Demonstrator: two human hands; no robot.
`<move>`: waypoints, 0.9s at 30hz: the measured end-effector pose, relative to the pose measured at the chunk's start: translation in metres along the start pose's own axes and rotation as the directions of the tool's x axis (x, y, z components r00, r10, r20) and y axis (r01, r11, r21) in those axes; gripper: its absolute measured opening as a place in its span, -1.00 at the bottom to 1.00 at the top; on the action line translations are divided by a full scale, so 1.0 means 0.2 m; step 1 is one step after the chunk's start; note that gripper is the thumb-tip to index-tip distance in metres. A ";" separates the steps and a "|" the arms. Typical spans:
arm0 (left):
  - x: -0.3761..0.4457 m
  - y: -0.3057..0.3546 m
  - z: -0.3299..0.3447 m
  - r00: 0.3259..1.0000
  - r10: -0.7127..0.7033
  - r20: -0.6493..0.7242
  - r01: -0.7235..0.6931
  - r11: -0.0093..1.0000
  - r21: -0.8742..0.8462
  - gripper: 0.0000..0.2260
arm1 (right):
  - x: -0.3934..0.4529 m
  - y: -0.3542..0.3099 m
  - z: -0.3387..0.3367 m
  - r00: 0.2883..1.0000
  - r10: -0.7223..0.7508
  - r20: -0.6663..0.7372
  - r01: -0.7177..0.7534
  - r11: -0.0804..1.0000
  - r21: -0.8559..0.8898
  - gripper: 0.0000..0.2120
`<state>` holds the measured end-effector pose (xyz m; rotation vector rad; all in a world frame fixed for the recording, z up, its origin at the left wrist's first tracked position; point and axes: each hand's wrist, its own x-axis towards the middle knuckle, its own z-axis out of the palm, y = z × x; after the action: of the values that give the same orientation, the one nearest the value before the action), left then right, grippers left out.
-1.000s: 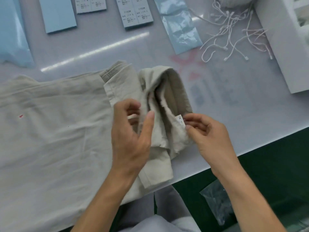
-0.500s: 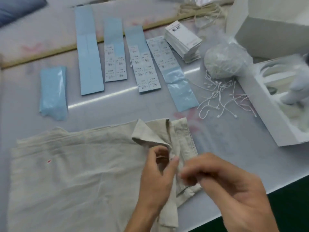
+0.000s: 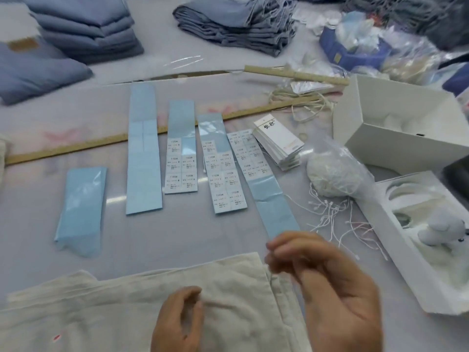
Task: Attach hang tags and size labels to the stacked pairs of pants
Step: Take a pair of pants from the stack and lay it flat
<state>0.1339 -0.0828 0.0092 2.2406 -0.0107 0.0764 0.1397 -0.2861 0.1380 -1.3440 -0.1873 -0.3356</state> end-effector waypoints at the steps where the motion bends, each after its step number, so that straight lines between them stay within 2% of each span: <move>1: 0.05 -0.01 0.01 0.999 -0.016 -0.045 0.017 1.000 0.022 -0.81 | 0.02 0.11 -0.03 0.986 0.057 -0.156 -0.091 0.971 -0.219 -0.75; 2: 0.12 -0.01 0.01 0.999 0.028 -0.034 -0.026 0.998 0.050 -0.68 | 0.03 0.25 -0.05 0.963 0.103 -0.247 -0.200 0.891 -0.407 -0.71; 3: 0.17 -0.01 0.02 0.997 0.080 0.022 -0.083 0.985 0.153 -0.60 | 0.05 0.37 -0.08 0.940 0.191 -0.283 -0.319 0.786 -0.529 -0.66; 4: 0.24 0.00 0.05 0.992 0.105 0.070 -0.119 0.964 0.240 -0.57 | 0.06 0.50 -0.11 0.929 0.233 -0.287 -0.366 0.699 -0.614 -0.64; 5: 0.30 0.03 0.09 0.984 0.115 0.135 -0.152 0.940 0.307 -0.56 | 0.06 0.59 -0.13 0.934 0.238 -0.268 -0.359 0.618 -0.699 -0.63; 7: 0.35 0.06 0.17 0.966 0.114 0.234 -0.198 0.905 0.377 -0.55 | 0.01 0.74 -0.17 0.976 0.106 -0.190 -0.218 0.454 -0.864 -0.68; 8: 0.38 0.05 0.20 0.968 0.113 0.222 -0.198 0.892 0.407 -0.54 | 0.00 0.78 -0.17 0.985 0.044 -0.166 -0.169 0.414 -0.894 -0.71; 11: 0.47 0.05 0.27 0.976 0.096 0.194 -0.177 0.870 0.461 -0.54 | -0.01 0.84 -0.20 0.986 -0.016 -0.163 -0.143 0.404 -0.904 -0.70; 15: 0.60 0.12 0.36 0.963 0.124 0.240 -0.236 0.819 0.523 -0.50 | 0.00 0.81 -0.19 0.985 0.051 -0.165 -0.171 0.419 -0.892 -0.71; 17: 0.67 0.16 0.40 0.953 0.148 0.264 -0.268 0.818 0.509 -0.51 | 0.05 0.79 -0.19 0.981 0.075 -0.182 -0.195 0.469 -0.861 -0.72; 19: 0.69 0.17 0.46 0.951 0.155 0.269 -0.277 0.815 0.509 -0.53 | 0.16 0.77 -0.24 0.971 0.022 -0.238 -0.213 0.527 -0.823 -0.71; 20: 0.69 0.16 0.48 0.951 0.157 0.265 -0.276 0.815 0.510 -0.54 | 0.22 0.76 -0.28 0.969 -0.029 -0.245 -0.197 0.511 -0.837 -0.71; 22: 0.68 0.14 0.51 0.958 0.162 0.236 -0.261 0.832 0.490 -0.55 | 0.34 0.76 -0.36 0.981 -0.067 -0.182 -0.142 0.395 -0.907 -0.70; 25: 0.71 0.12 0.53 0.973 0.211 0.096 -0.231 0.869 0.438 -0.59 | 0.42 0.81 -0.42 0.996 0.073 -0.049 -0.061 0.166 -0.984 -0.68; 27: 0.77 0.16 0.56 0.946 0.324 -0.010 -0.299 0.885 0.357 -0.65 | 0.39 0.83 -0.43 0.995 0.097 0.011 -0.001 0.131 -0.991 -0.76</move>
<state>0.2930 -0.1884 -0.0260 2.5749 -0.3477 0.3570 0.2649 -0.3483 -0.0088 -2.7767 0.0836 -0.3566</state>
